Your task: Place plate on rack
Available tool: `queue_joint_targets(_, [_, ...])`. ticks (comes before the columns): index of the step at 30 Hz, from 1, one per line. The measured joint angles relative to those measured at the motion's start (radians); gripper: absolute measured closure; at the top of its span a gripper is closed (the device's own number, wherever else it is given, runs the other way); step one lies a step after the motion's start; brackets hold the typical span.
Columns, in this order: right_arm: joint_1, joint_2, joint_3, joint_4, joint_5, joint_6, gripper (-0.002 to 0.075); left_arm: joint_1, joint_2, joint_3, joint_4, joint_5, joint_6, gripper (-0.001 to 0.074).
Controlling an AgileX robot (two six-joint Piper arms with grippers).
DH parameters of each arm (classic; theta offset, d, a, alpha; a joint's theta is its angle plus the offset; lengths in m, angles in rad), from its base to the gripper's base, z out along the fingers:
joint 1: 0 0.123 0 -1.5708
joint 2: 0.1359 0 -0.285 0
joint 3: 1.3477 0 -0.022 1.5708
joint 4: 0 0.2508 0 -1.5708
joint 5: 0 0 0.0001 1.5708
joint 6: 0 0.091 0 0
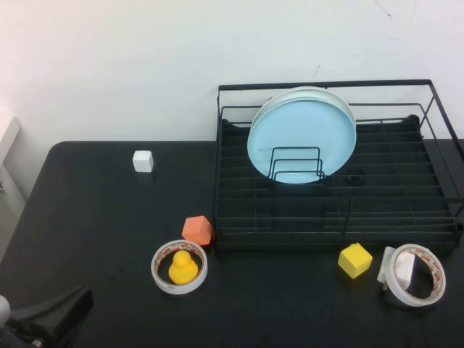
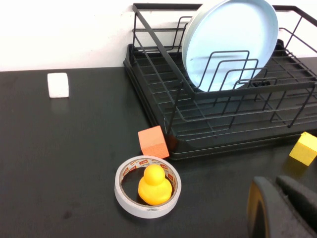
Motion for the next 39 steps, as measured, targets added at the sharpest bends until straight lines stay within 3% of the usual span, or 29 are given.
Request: queue_joint_targets(39, [0.000,0.000,-0.001,-0.019,0.014,0.000,0.0727,0.000,0.000,0.008,0.000,-0.004,0.004,0.0736])
